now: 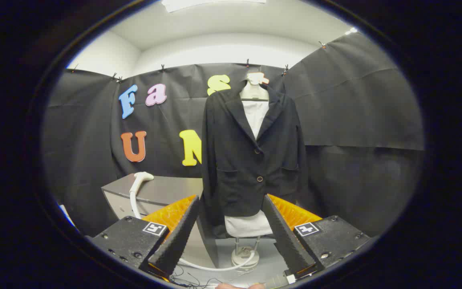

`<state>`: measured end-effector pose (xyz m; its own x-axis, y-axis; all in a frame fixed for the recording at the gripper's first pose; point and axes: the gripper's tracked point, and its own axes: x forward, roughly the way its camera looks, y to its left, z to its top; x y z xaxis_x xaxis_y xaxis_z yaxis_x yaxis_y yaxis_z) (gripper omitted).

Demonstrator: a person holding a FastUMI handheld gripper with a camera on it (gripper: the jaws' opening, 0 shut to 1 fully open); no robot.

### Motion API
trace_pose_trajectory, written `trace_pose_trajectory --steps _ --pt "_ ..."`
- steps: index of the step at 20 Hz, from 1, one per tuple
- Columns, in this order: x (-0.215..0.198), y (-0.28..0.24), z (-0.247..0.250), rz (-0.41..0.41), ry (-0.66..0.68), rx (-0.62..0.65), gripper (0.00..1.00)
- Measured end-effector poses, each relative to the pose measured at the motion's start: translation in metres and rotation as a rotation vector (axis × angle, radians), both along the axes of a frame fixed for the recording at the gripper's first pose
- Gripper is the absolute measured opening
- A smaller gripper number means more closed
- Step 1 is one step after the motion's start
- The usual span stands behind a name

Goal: Iron the clothes twice with a garment steamer, once on the left side and once on the right side.

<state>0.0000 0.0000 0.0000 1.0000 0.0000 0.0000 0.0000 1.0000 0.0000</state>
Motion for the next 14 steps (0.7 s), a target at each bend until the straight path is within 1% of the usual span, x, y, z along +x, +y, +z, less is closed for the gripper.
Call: trace_pose_trajectory --steps 5,8,14 --pt "-0.002 -0.02 0.007 -0.008 -0.014 0.0 1.0" --pt "-0.001 -0.022 0.006 0.001 -0.004 0.018 1.0" --pt "0.004 -0.025 -0.004 -0.028 0.034 0.015 1.0"
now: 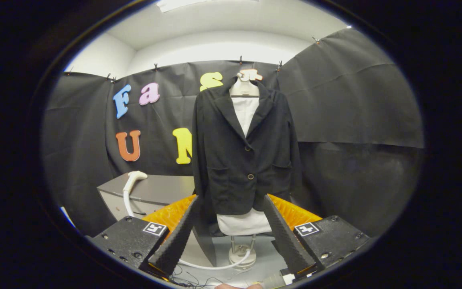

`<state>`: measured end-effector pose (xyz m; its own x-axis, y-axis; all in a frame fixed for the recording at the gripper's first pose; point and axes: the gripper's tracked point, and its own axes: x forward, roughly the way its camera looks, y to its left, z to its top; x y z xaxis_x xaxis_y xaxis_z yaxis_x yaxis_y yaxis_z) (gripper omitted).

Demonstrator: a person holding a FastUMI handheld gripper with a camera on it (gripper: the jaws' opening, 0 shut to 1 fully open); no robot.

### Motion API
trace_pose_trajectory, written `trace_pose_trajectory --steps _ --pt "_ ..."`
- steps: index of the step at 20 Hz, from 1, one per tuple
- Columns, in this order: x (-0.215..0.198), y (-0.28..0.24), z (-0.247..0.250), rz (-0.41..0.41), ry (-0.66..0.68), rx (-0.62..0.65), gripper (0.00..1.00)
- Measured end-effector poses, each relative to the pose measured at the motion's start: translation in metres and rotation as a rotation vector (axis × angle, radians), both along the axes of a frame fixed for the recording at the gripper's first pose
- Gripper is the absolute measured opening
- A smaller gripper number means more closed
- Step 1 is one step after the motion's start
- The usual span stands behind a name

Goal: Iron the clothes twice with a garment steamer, once on the left side and once on the right side.

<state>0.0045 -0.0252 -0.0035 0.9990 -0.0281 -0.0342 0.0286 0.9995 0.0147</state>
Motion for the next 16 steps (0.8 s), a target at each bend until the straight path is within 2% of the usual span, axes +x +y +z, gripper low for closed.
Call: trace_pose_trajectory --steps 6,9,13,16 --pt "-0.01 -0.001 -0.012 -0.046 0.007 0.012 1.0" --pt "-0.017 0.016 -0.009 -0.047 -0.001 0.004 1.0" --pt "-0.014 0.067 -0.003 -0.011 -0.019 -0.019 1.0" --pt "-0.005 0.121 -0.009 0.06 -0.001 -0.026 1.0"
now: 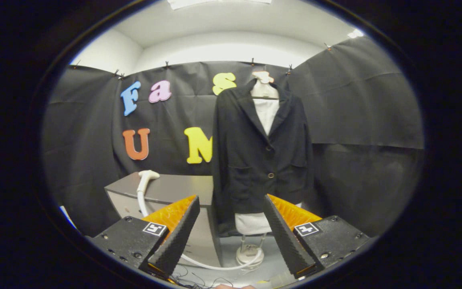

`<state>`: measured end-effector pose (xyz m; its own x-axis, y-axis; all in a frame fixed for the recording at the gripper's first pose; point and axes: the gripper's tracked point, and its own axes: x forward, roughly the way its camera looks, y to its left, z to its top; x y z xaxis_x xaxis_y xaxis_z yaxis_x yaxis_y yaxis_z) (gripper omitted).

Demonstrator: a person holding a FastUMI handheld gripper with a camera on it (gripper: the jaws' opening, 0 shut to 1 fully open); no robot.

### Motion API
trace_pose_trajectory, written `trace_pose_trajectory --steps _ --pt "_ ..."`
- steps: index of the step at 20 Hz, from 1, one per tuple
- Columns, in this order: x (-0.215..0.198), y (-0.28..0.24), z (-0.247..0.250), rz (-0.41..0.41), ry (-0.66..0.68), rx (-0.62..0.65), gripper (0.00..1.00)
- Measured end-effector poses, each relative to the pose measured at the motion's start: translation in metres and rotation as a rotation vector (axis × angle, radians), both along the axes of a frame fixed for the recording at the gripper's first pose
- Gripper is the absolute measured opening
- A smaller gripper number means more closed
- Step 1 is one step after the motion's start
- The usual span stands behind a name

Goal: Iron the clothes twice with a garment steamer, once on the left side and once on the right side.

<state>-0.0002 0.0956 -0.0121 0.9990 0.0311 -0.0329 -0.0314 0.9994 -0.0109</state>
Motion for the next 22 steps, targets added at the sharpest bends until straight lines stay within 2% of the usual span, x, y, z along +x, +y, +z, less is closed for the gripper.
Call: trace_pose_trajectory --steps 6,10,15,19,22 --pt "0.022 0.1 -0.004 0.149 0.025 -0.038 1.0" --pt "0.051 0.149 0.001 0.241 0.036 -0.063 1.0" --pt "0.106 0.213 0.01 0.372 0.046 -0.052 1.0" --pt "0.169 0.264 0.018 0.486 0.078 -0.056 1.0" --pt "0.208 0.286 0.003 0.529 0.134 -0.075 1.0"
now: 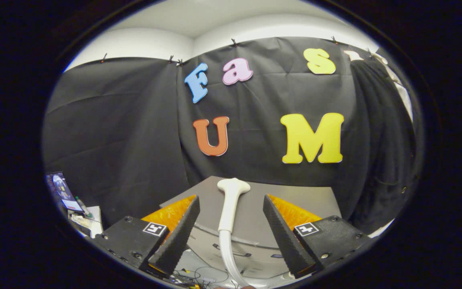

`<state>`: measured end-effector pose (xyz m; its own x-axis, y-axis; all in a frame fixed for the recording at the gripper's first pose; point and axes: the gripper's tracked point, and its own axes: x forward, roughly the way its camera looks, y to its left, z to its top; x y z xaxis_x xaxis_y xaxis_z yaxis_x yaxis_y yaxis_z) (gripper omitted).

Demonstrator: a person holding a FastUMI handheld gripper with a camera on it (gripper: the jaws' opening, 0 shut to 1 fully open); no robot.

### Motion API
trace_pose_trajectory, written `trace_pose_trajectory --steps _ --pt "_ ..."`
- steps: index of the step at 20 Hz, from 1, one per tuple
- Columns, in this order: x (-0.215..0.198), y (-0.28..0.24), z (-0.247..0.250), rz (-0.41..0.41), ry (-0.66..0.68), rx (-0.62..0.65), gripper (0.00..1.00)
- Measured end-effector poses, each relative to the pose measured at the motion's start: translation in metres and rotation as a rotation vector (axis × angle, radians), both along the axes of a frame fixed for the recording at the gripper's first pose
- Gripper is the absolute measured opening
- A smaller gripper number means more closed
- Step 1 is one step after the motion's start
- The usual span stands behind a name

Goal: Iron the clothes twice with a garment steamer, once on the left side and once on the right side.

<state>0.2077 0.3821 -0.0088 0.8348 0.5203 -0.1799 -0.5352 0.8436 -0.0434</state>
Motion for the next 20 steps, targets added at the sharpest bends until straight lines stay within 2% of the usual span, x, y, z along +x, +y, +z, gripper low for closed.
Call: trace_pose_trajectory --steps 4,6,11,13,15,17,18,20 --pt "0.055 0.029 -0.028 0.042 0.105 -0.027 1.0" --pt "0.078 0.038 -0.042 0.035 0.158 -0.045 1.0" --pt "0.111 0.067 -0.078 0.075 0.288 -0.095 0.96" --pt "0.119 0.076 -0.088 0.081 0.327 -0.11 0.91" --pt "0.132 0.079 -0.099 0.048 0.354 -0.14 0.86" --pt "0.147 0.077 -0.11 -0.019 0.366 -0.181 0.8" --pt "0.149 0.079 -0.11 -0.034 0.365 -0.196 0.75" --pt "0.148 0.083 -0.111 -0.041 0.366 -0.218 0.73"
